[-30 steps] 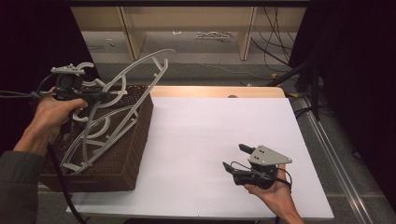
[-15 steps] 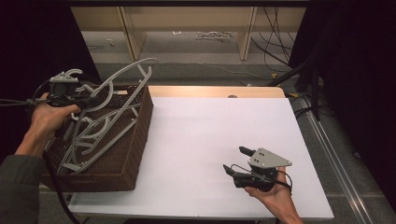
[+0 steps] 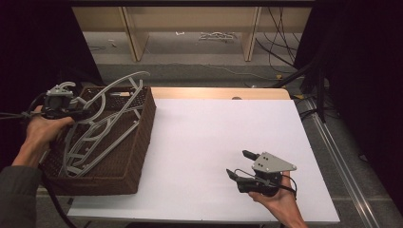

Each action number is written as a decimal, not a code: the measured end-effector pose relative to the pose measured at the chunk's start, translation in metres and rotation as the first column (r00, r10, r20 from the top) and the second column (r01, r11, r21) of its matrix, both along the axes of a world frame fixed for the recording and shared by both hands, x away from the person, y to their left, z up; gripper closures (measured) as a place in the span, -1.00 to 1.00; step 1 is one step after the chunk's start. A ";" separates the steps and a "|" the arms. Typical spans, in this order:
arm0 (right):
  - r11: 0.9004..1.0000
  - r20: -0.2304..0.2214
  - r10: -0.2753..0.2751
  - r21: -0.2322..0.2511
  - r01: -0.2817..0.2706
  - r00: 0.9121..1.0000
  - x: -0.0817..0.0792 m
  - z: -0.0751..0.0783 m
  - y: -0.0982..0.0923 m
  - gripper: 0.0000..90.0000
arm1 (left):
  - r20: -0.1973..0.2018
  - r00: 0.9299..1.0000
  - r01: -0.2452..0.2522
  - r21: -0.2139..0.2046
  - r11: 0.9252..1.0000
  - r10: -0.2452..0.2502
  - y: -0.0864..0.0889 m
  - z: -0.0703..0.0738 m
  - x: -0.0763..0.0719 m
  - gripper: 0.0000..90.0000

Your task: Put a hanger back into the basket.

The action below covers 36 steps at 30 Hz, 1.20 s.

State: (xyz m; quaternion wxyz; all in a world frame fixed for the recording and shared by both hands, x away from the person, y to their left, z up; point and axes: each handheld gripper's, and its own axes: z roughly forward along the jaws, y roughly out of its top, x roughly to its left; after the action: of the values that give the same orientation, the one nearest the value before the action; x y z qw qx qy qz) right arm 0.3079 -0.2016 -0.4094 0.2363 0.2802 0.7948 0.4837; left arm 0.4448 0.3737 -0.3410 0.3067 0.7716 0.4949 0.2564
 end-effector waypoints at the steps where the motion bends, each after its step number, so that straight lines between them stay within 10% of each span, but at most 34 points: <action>1: 1.000 -0.001 -0.001 -0.001 0.001 1.000 0.000 0.000 0.000 -0.50 | -0.005 1.000 0.002 0.005 1.000 -0.002 0.001 -0.002 -0.001 0.81; 12: 1.000 0.005 -0.004 0.001 0.004 1.000 0.000 -0.001 0.000 -0.50 | -0.040 0.999 -0.001 0.118 0.993 0.006 0.006 -0.021 -0.004 0.81; 36: 1.000 -0.005 0.004 -0.012 -0.004 1.000 0.001 -0.003 0.001 -0.49 | -0.133 0.991 0.009 0.186 0.983 0.016 -0.003 -0.054 0.011 0.78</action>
State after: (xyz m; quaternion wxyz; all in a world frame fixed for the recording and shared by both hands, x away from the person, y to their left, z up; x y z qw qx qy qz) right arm 0.3086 -0.2004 -0.4128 0.2350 0.2784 0.7988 0.4787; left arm 0.4559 0.3702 -0.3948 0.1987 0.8114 0.4898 0.2496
